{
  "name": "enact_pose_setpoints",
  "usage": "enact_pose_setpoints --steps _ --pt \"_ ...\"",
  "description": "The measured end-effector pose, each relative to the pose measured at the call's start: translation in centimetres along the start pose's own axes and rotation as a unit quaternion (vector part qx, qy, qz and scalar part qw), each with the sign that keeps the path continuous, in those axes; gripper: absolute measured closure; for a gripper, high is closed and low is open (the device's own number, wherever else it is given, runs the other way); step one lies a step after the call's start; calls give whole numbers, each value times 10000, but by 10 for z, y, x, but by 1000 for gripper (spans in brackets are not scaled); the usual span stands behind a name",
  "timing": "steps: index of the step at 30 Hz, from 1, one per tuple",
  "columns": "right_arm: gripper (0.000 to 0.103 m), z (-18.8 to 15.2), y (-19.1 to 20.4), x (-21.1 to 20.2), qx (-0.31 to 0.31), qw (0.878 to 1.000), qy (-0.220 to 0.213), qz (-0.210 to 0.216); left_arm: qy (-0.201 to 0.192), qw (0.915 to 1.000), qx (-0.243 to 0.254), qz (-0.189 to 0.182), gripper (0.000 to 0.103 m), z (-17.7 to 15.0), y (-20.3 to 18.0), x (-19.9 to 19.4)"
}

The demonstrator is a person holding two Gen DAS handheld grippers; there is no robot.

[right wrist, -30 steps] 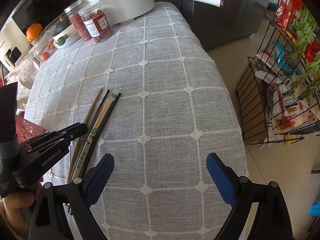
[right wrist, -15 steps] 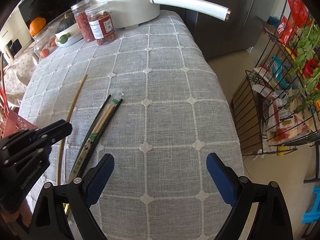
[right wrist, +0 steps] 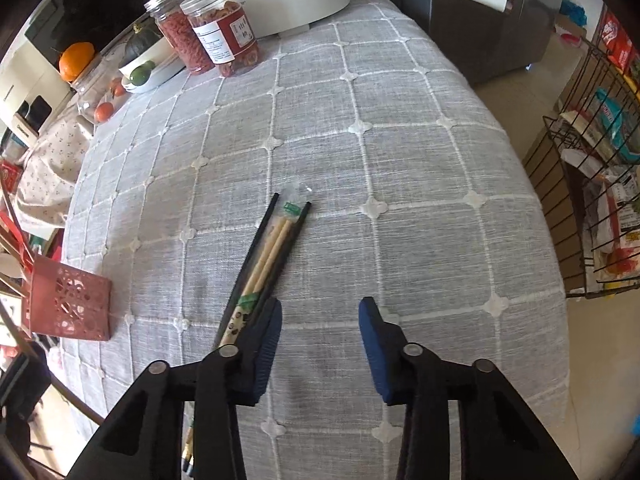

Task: Organize utensils
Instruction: 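Grasp a loose wooden chopstick with the left tool while the right tool grasps a black chopstick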

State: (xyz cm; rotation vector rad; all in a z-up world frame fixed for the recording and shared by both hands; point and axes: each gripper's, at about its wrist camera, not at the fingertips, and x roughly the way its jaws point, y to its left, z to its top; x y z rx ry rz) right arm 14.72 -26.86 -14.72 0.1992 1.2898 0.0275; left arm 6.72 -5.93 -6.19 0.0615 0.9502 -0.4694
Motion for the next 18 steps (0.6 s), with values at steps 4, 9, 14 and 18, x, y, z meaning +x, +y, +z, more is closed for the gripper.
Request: enact_pose_setpoints --steps 4,9,14,18 --pt "81 2 16 10 -31 10000 34 32 2 10000 -81 -36 95 -1 8 -7" --pt "81 4 32 20 -124 9998 80 -98 -31 9999 -122 -84 95 -4 12 -14" --pt "82 6 39 21 -140 9985 262 -468 -65 9998 -148 -117 95 -5 15 -18" --pt "87 5 45 26 -294 9964 325 -719 -85 9998 -158 -85 95 -6 16 -19"
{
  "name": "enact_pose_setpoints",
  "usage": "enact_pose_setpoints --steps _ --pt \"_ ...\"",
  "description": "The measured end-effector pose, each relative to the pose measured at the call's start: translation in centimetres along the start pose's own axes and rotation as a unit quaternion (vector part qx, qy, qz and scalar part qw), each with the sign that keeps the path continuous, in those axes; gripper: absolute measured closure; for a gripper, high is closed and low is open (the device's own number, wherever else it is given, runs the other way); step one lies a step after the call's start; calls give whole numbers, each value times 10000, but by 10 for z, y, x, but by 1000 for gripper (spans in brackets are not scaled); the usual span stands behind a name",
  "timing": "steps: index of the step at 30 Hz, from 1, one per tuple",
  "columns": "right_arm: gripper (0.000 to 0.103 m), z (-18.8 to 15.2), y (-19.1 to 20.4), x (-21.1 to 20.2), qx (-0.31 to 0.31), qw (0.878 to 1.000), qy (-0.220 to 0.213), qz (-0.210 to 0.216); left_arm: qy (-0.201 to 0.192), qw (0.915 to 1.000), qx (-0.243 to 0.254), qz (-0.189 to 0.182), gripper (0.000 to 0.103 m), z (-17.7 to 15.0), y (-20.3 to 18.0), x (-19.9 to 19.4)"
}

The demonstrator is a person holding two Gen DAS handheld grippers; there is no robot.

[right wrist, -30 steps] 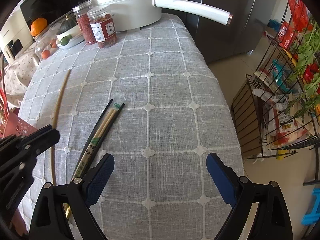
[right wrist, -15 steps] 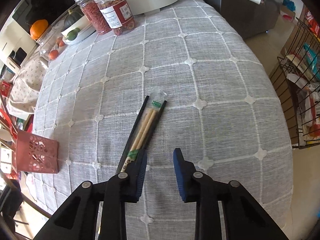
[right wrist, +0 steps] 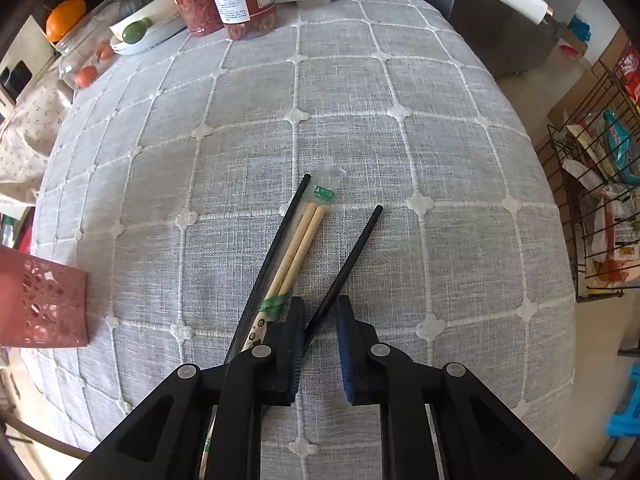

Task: Organize utensils
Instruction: 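Grasp a loose wooden chopstick with the left tool while the right tool grasps a black chopstick, then drop the wooden chopstick into the pink holder with the left tool while the right tool drops the black one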

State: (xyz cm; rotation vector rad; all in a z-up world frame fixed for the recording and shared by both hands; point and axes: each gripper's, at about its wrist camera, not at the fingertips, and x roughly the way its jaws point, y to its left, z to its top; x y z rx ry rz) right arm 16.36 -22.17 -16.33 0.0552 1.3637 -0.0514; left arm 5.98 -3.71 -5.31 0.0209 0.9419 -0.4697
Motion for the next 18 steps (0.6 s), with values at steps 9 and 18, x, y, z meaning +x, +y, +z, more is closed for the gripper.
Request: enact_pose_setpoints --steps 9,18 --pt "98 -6 -32 -14 330 9962 -278 760 -381 9992 -34 64 95 -1 5 -23" --pt "98 -32 -55 -95 206 9804 -1423 1346 -1087 9939 -212 18 95 2 14 -66"
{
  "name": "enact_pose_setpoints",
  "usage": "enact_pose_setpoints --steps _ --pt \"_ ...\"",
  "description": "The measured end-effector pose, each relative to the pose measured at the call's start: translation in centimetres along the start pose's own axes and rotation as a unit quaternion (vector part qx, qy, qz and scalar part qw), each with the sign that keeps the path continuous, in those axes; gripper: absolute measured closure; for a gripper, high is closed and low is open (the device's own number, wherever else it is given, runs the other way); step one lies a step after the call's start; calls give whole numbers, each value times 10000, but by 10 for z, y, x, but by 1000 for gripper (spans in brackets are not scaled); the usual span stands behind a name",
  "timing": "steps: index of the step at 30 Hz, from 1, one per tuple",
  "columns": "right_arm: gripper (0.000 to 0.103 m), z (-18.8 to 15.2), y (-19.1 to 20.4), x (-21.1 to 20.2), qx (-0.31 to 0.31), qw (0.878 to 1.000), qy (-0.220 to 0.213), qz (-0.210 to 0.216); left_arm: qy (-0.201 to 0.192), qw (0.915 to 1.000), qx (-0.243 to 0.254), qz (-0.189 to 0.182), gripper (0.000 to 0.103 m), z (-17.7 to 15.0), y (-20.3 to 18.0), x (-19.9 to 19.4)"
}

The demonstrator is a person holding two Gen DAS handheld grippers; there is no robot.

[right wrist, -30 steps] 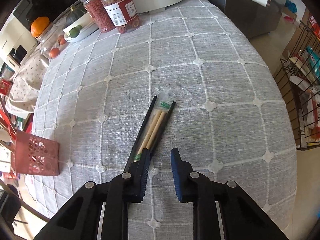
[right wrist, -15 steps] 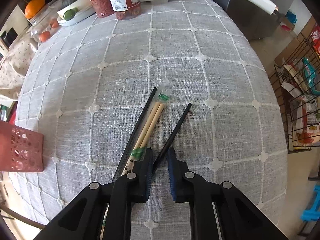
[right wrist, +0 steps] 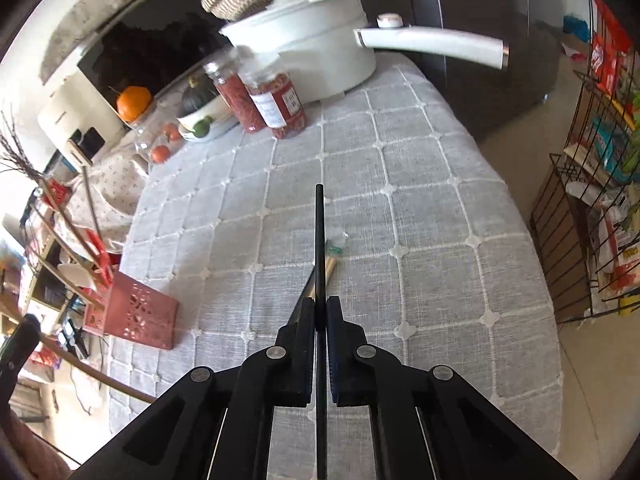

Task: Organize utensils
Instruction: 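Drop the wooden chopstick into the pink holder with the left tool while the right tool drops the black one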

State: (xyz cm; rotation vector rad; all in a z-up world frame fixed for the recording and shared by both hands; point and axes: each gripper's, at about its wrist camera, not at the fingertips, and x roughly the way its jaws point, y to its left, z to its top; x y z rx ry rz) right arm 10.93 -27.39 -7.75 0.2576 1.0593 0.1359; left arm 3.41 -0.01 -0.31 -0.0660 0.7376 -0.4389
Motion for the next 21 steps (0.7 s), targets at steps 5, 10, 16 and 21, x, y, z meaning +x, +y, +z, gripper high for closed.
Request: enact_pose_setpoints --steps 5,10,16,21 --pt "98 -7 16 -41 -287 9976 -561 273 -477 9989 -21 -42 95 9 -1 -26" --pt "98 -12 33 -76 -603 9905 -1196 301 -1022 9947 -115 48 95 18 5 -51" --pt "98 -12 52 -97 -833 9817 -1678 353 -1379 9892 -352 342 95 23 24 -59" --pt "98 -6 66 -102 -890 9794 -1744 493 -1380 9869 -523 649 95 22 41 -45"
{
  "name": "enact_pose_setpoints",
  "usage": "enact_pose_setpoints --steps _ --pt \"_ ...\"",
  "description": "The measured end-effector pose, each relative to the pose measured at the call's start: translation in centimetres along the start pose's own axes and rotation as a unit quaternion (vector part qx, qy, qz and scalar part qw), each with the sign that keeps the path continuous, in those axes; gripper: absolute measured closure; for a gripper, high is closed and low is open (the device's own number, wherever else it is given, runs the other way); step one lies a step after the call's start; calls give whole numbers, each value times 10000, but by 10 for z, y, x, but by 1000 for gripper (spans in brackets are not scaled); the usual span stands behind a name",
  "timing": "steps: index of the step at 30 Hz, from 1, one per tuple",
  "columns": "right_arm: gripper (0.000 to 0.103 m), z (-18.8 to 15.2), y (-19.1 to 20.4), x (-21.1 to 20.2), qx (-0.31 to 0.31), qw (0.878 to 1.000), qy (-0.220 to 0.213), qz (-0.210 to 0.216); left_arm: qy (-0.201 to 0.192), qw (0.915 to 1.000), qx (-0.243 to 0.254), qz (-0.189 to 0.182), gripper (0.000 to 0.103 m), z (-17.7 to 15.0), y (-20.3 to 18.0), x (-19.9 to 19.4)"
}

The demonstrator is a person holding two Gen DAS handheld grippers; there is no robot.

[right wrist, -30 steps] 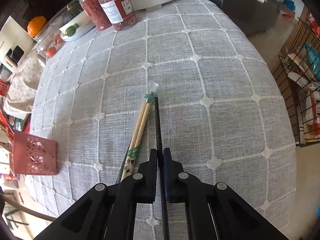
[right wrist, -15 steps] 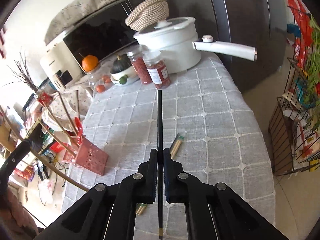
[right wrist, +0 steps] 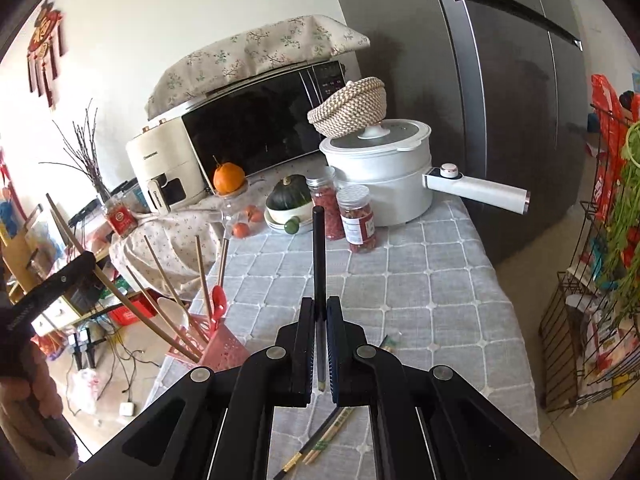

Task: Organize utensils
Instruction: 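Drop the wooden chopstick into the pink holder with the left tool while the right tool drops the black one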

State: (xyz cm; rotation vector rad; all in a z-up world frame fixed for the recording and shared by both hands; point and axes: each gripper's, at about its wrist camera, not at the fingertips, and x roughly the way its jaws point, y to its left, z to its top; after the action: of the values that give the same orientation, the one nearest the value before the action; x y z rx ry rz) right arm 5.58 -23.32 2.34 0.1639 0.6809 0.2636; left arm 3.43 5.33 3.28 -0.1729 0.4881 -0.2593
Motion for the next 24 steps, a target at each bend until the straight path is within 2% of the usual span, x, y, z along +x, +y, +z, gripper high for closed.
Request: enact_pose_setpoints --steps 6,10,20,22,24 --pt "98 1 16 8 -77 9997 153 183 -48 9996 67 282 95 -6 8 10" --pt "98 0 22 8 -144 9995 115 260 94 9992 165 351 95 -12 8 22" --pt "98 1 26 4 -62 9987 99 489 901 9952 51 375 94 -28 18 62" --pt "98 3 27 3 -32 9984 81 560 1001 9935 97 531 84 -28 17 61" --pt "98 5 29 1 9 9979 58 651 927 9940 50 570 60 -24 18 54"
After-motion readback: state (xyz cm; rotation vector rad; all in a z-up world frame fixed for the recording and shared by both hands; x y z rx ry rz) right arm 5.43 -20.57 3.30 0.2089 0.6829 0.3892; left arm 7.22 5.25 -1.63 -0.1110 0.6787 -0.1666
